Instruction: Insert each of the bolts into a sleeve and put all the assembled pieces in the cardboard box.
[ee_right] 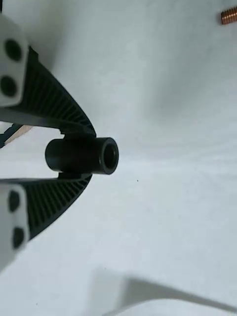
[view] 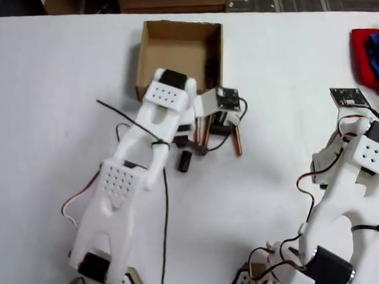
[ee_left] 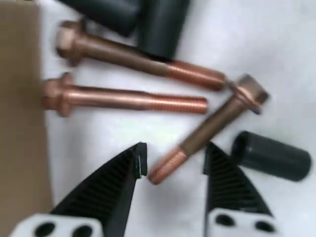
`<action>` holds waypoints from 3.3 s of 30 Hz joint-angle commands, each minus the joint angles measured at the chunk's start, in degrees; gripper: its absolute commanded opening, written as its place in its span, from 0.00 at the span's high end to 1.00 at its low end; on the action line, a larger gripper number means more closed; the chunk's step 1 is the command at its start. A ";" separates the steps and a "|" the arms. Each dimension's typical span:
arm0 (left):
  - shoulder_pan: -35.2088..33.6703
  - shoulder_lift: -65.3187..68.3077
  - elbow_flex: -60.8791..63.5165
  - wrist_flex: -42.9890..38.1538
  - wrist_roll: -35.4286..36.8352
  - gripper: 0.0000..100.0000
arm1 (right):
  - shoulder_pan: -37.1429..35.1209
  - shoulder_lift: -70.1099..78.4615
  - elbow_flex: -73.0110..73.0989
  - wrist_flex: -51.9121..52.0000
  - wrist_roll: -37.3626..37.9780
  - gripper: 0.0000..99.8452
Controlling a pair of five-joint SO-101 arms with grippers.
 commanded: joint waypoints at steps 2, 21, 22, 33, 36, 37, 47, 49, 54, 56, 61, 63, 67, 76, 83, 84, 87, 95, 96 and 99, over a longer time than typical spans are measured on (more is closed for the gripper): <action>-0.35 -0.35 -1.45 1.67 -2.55 0.92 | 0.13 -2.51 -0.26 -0.92 0.35 0.98; -2.73 -5.54 1.89 9.93 -2.29 0.98 | 0.13 -2.51 -0.26 -1.63 0.09 0.98; -2.81 -7.56 4.00 9.93 -2.46 0.98 | 0.13 -2.51 -0.26 -1.63 0.09 0.98; -10.90 -34.81 44.70 5.54 -11.25 0.98 | 0.04 -2.51 -0.26 -1.63 -0.09 0.98; -16.18 -36.40 48.22 0.79 -11.25 0.98 | -0.04 -2.51 -0.26 -1.63 -0.09 0.98; -17.67 -36.48 48.57 -0.53 -11.16 0.98 | -0.57 -2.51 -0.26 -1.63 -0.09 0.98; -21.19 -36.13 49.01 -16.00 14.42 0.98 | -4.00 -2.95 -0.26 -1.19 -0.18 0.98; -21.19 -36.04 49.10 -16.88 22.24 0.98 | -3.82 -2.95 -0.26 -1.19 -0.18 0.98; -21.27 -36.04 49.01 -13.63 29.19 0.97 | -3.91 -2.95 -0.26 -1.19 -0.18 0.98; -21.27 -36.04 49.01 -12.04 29.45 0.97 | -4.00 -2.95 -0.35 -1.19 -0.18 0.98; -21.54 -36.04 48.75 -11.25 31.38 0.90 | -4.00 -2.95 -0.53 -1.19 -0.18 0.98; -21.19 -36.13 48.40 -11.69 37.45 0.84 | -4.00 -2.95 -0.53 -1.19 -0.18 0.98; -19.52 -36.04 47.43 -15.91 45.36 0.81 | -4.00 -2.95 -0.53 -1.19 -0.18 0.98; -15.21 -30.95 46.37 -23.03 47.56 0.81 | -3.82 -2.95 -0.53 -1.19 -0.18 0.98; -17.49 -18.81 34.86 -19.60 47.30 0.85 | -3.74 -3.03 -0.53 -1.19 -0.18 0.98; -17.85 -17.41 32.75 -18.55 47.30 0.88 | -3.74 -3.03 -0.53 -1.19 -0.18 0.98; -17.76 -13.80 26.15 -13.71 47.30 0.99 | -3.82 -3.03 -0.53 -1.19 -0.18 0.98; -16.35 -10.37 11.21 6.42 47.21 0.97 | -4.00 -3.03 -0.53 -1.54 -0.18 0.98; -16.26 -10.37 9.89 8.09 47.38 0.97 | -4.00 -3.03 -0.53 -1.54 -0.18 0.98; -16.26 -11.34 8.57 9.67 47.47 0.97 | -4.00 -3.03 -0.53 -1.54 -0.18 0.98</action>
